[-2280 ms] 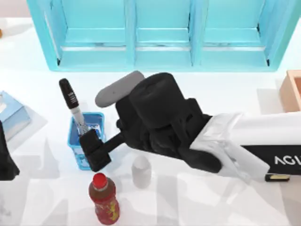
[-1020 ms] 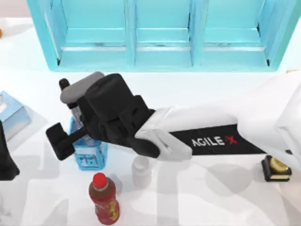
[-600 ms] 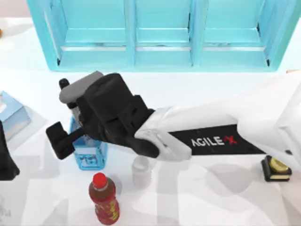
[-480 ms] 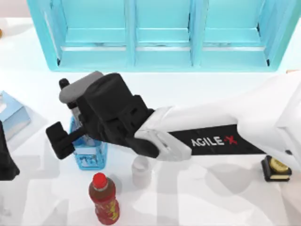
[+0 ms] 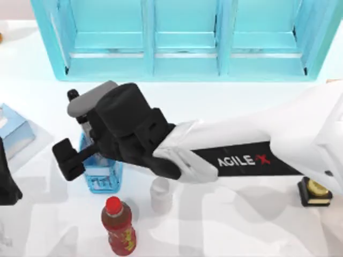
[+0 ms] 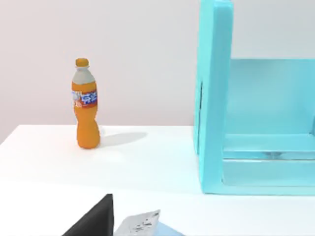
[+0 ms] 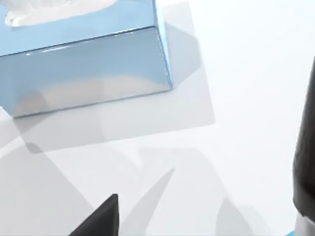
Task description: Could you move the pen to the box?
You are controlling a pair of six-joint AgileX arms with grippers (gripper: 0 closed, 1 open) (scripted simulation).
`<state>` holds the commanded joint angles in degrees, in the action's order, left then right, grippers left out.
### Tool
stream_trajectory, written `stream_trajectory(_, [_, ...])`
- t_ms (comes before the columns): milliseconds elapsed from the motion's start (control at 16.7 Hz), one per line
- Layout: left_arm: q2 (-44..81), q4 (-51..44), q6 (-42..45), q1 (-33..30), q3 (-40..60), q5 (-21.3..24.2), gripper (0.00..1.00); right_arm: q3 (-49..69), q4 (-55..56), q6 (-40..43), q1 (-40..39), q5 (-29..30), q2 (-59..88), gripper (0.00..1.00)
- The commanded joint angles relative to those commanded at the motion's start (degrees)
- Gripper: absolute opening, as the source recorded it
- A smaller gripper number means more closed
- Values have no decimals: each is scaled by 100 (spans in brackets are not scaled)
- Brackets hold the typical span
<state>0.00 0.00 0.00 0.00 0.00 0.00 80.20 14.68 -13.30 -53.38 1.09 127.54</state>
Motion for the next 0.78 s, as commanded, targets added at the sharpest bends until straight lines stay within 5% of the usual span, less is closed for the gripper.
stream_trajectory(420, [0,0,0,0,0,0,100,-39,-78,26,80,-63,-104,0])
stream_trajectory(780, [0,0,0,0,0,0,100,-575,-1165,366,704,-617,-1641,0])
